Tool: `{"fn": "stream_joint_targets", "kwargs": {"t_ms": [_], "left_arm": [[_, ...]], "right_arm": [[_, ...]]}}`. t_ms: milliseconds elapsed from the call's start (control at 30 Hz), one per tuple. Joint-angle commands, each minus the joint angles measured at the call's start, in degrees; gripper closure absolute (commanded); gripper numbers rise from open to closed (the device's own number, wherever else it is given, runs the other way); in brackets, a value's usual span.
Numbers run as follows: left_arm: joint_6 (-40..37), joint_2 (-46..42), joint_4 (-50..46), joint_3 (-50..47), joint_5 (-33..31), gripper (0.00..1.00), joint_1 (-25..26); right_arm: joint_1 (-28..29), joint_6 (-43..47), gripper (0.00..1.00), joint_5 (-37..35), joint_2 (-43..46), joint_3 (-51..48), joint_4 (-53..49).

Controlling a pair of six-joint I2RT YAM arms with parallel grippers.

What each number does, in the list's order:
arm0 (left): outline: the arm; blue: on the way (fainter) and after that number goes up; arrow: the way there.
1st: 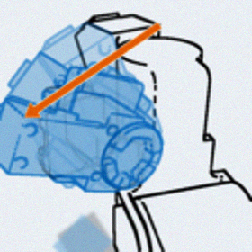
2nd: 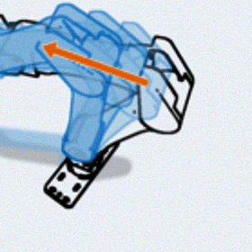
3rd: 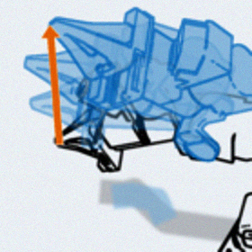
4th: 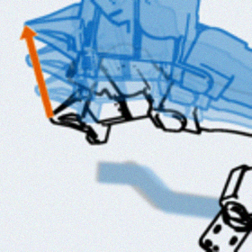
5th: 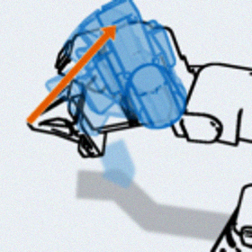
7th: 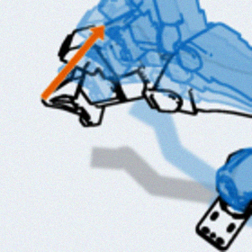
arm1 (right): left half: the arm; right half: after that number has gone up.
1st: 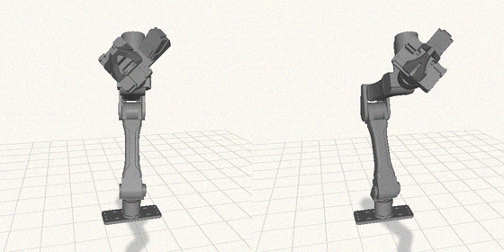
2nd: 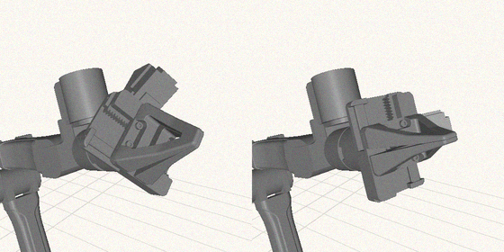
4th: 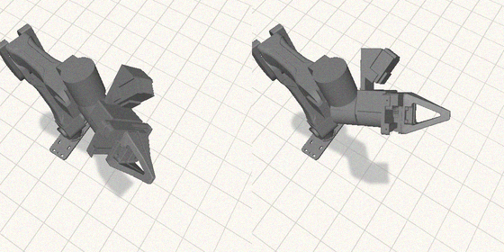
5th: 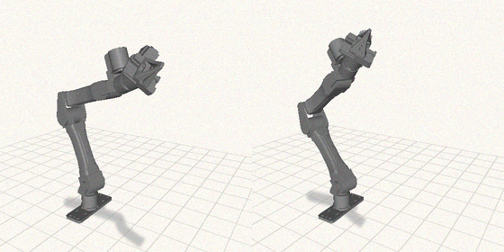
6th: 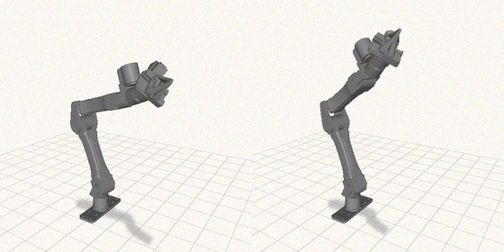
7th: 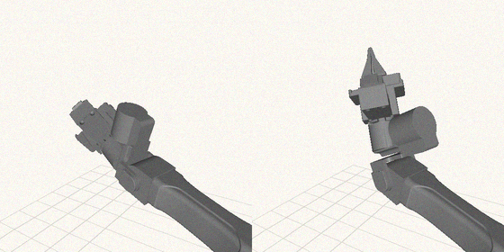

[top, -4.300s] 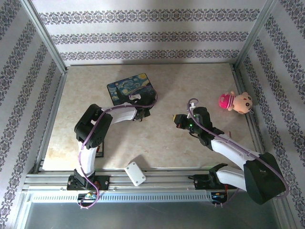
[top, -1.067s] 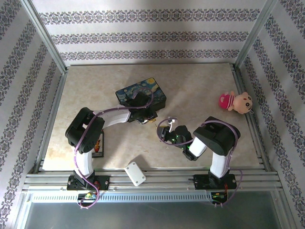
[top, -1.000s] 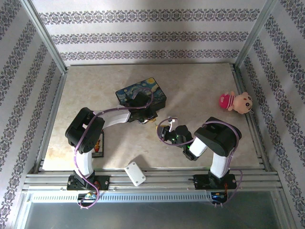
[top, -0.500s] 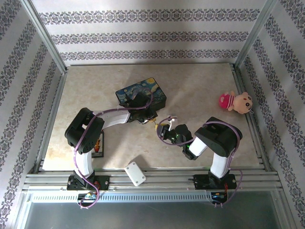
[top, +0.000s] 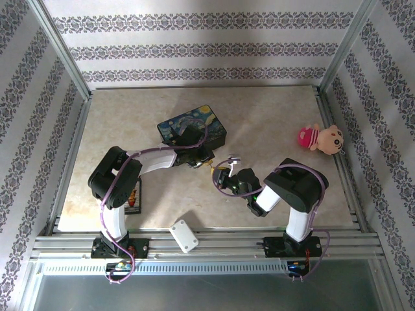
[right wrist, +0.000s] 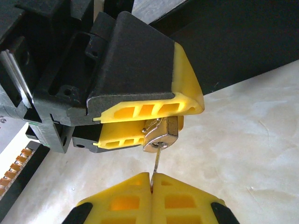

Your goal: Unlock the padlock with the key

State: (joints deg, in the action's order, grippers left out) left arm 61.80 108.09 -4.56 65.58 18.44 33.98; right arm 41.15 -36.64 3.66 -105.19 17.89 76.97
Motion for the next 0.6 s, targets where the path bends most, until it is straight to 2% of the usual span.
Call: {"fn": "stream_joint_targets", "kwargs": {"t_ms": [0, 567], "left_arm": [[3.06, -0.16, -0.82, -1.42, 4.21, 0.92, -0.67], [3.32, -0.32, -0.19, -2.01, 4.71, 0.95, -0.67]], "right_arm": [[0.52, 1.05, 1.0, -1.82, -0.72, 1.47, 2.35], [0.53, 0.17, 1.0, -5.06, 2.6, 0.97, 2.46]]}}
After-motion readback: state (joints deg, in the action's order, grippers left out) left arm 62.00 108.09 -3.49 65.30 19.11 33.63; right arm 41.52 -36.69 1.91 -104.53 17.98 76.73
